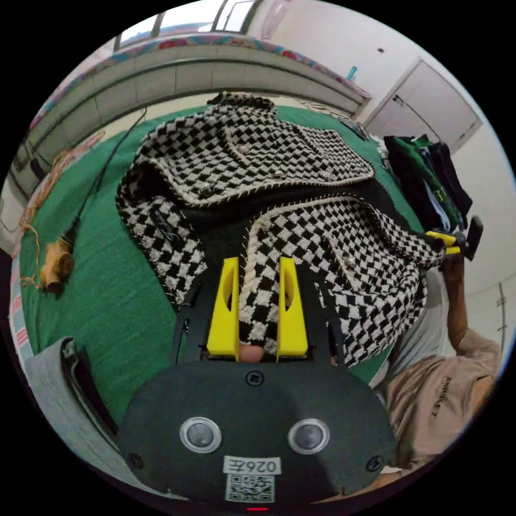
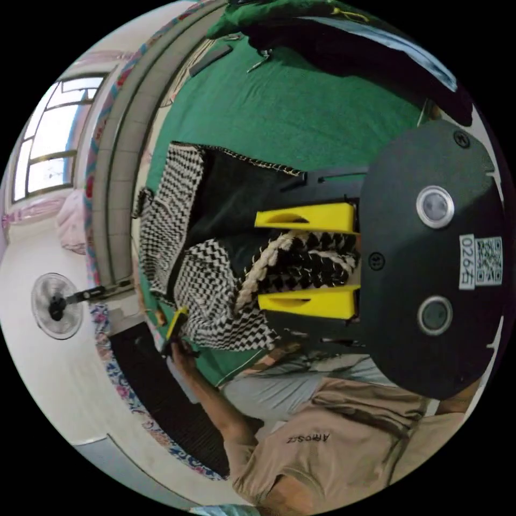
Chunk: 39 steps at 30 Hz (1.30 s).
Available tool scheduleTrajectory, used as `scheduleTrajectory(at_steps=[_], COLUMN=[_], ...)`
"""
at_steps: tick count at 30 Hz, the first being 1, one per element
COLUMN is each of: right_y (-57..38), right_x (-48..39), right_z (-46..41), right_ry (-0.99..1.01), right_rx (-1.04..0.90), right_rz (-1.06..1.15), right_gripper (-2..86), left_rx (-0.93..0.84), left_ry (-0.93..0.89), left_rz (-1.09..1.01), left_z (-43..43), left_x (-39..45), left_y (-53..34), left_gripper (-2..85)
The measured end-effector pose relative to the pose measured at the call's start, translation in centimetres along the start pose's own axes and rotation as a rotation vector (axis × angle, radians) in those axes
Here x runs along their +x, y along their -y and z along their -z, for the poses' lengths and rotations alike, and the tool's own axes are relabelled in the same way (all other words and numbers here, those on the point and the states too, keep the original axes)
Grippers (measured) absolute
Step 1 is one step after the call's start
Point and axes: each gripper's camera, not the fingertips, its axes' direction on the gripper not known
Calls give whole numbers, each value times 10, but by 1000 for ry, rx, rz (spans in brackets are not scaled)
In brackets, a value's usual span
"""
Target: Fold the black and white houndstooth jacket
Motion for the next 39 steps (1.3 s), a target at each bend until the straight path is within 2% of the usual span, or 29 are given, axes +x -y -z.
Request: scheduleTrajectory(at_steps=[1, 2, 4, 9, 11, 13, 16, 18, 19, 21, 25, 31, 35, 37, 39], right_y=[2, 4, 2, -9, -1, 13, 39, 41, 38, 21, 5, 25, 57, 67, 70], right_x=[1, 4, 4, -7, -4, 12, 74, 126, 134, 140, 136, 112, 106, 111, 106], right_z=[-7, -13, -2, 46, 57, 61, 27, -18, -25, -26, -19, -18, -43, -65, -61], right_ry=[5, -19, -62, -35, -25, -22, -38, -2, 27, 96, 69, -99, -233, -199, -192], right_rx=[-51, -110, -65, 132, 177, 212, 105, -107, -126, -32, 29, 62, 0, -116, -125], right_rz=[8, -20, -49, -53, -52, -90, -288, -461, -496, -556, -581, -504, -457, -445, -407], right_gripper=[42, 25, 11, 3, 6, 18, 70, 85, 87, 84, 73, 70, 71, 33, 4], left_rx=[14, -46, -76, 100, 253, 328, 223, 102, 34, 20, 84, 153, 122, 34, 46], left_ry=[51, 47, -18, -101, -160, -201, -141, -95, -82, -102, -114, 33, 131, 147, 171], left_rz=[-60, -100, -123, -171, -98, -16, 98, 141, 159, 170, 170, 167, 177, 154, 166], left_z=[4, 7, 21, 75, 94, 93, 61, 37, 25, 22, 35, 42, 19, -1, 1], left_x=[7, 11, 12, 4, -16, -32, -50, -58, -62, -66, -66, -51, -49, -46, -40], left_y=[-2, 0, -2, -32, -41, -41, -29, -21, -18, -18, -22, -31, -30, -26, -28], left_gripper=[70, 56, 50, 45, 45, 49, 58, 61, 62, 62, 57, 24, 6, -4, -8])
